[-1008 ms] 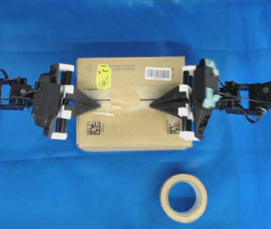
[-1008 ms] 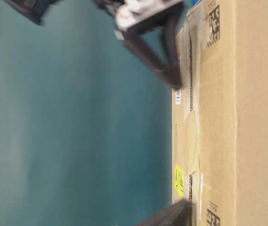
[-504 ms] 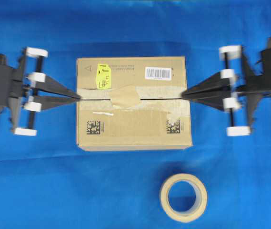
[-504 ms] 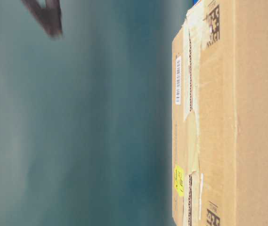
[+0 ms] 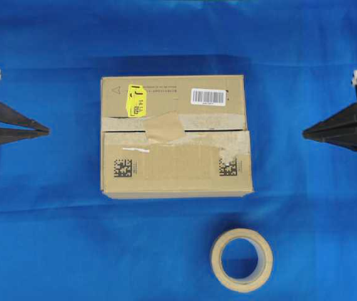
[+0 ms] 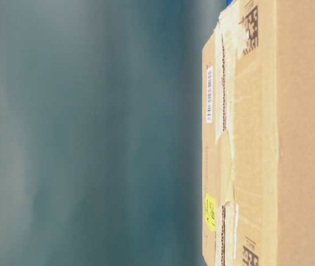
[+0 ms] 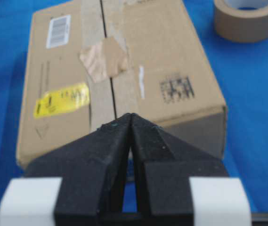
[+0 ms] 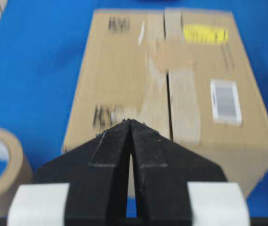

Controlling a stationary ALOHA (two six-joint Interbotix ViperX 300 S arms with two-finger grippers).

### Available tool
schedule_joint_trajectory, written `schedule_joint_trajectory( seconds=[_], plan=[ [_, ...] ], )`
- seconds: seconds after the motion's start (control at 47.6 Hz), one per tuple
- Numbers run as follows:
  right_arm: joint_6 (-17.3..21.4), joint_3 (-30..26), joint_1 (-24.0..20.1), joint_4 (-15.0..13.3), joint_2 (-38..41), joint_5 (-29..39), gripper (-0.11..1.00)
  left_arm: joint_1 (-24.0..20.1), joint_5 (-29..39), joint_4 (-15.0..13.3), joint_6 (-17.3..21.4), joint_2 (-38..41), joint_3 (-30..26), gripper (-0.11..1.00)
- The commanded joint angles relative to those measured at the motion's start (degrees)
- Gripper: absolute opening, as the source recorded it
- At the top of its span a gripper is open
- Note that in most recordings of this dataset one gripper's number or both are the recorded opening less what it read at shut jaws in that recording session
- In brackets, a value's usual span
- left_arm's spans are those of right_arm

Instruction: Apply tape along the seams of the closed cardboard box to seal it securely.

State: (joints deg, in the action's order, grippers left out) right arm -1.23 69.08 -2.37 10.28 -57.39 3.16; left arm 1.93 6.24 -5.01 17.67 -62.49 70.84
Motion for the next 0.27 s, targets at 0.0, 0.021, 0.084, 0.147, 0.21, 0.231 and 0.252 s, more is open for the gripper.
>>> schedule_joint_trajectory(
  seconds=[0.0, 0.021, 0.084, 0.147, 0.21, 0.231, 0.252],
  plan=[
    [-0.09, 1.76, -0.09, -0.09, -1.67, 0.0, 0.0, 0.0, 0.26, -0.53, -0.09, -2.81, 1.49, 0.0],
    [-0.09, 2.29, -0.09, -0.09, -1.93, -0.09, 0.0, 0.09, 0.44, -0.53, -0.09, -3.25, 1.76, 0.0],
    [-0.09, 3.87, -0.18, -0.09, -2.11, -0.18, 0.0, 0.09, 0.88, -0.62, -0.09, -3.96, 2.64, 0.0],
    [0.0, 4.66, -0.09, -0.09, -1.76, -0.35, 0.0, 0.0, 1.32, -0.62, -0.62, -4.22, 3.34, 0.0],
    [0.0, 5.01, -0.18, -0.09, -1.14, -0.62, 0.0, 0.09, 1.32, -0.62, -2.2, -3.96, 4.04, 0.0],
    [0.0, 5.1, -0.09, -0.09, -0.79, -0.7, -0.01, 0.0, 1.32, -0.53, -2.99, -3.87, 4.22, 0.0],
    [0.0, 5.27, -0.18, -0.09, -0.53, -0.88, 0.0, 0.09, 1.32, -0.53, -3.69, -3.78, 4.39, 0.0]
  ],
)
